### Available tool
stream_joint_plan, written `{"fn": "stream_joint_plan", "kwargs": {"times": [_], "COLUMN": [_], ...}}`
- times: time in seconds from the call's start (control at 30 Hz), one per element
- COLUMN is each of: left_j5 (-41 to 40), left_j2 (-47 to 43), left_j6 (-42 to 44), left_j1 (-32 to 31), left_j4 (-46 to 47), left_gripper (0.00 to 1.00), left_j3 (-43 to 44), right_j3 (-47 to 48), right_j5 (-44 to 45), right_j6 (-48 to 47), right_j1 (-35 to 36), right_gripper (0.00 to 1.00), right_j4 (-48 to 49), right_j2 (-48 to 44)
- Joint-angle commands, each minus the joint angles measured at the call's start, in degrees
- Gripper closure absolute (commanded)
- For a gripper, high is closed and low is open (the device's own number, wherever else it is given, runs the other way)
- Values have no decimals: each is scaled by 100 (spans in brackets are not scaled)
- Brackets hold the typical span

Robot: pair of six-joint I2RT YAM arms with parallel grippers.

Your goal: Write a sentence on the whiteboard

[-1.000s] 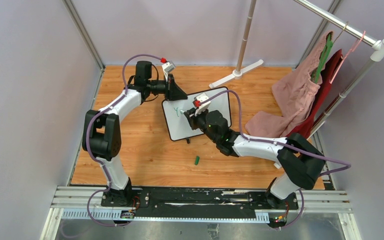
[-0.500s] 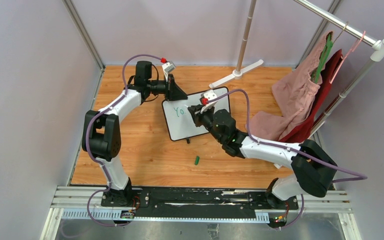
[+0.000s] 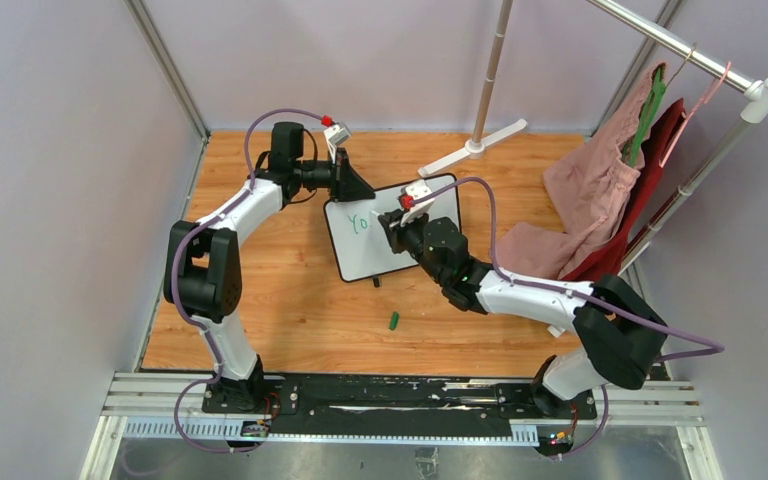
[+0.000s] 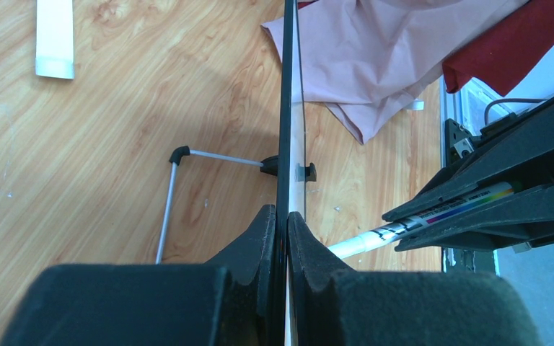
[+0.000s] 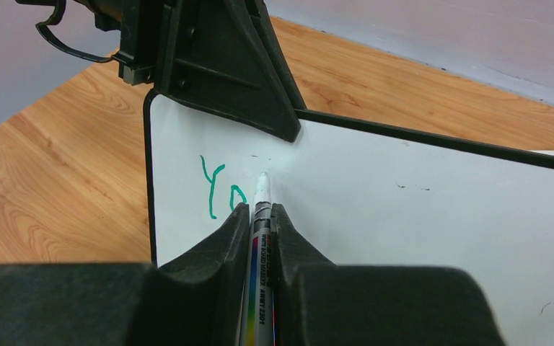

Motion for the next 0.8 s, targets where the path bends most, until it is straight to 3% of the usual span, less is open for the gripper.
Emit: {"fn": "stream_joint_plan", "kwargs": {"times": [0.0,0.77], "left_j5": [-132,-122], "left_j2": [-113,-135], "left_j6": [45,24], "left_j1": [-21,-21], "left_j4": [-185,-150], "left_gripper": [100,100], "left_j3": [-141,-153], "right_j3": [39,-91], "right_j5": [-52,-10], "right_j6": [14,85], "right_j1": [-59,-57], "right_gripper": [100,100], "right_j4": [74,-5], "right_j2": [81,244]}}
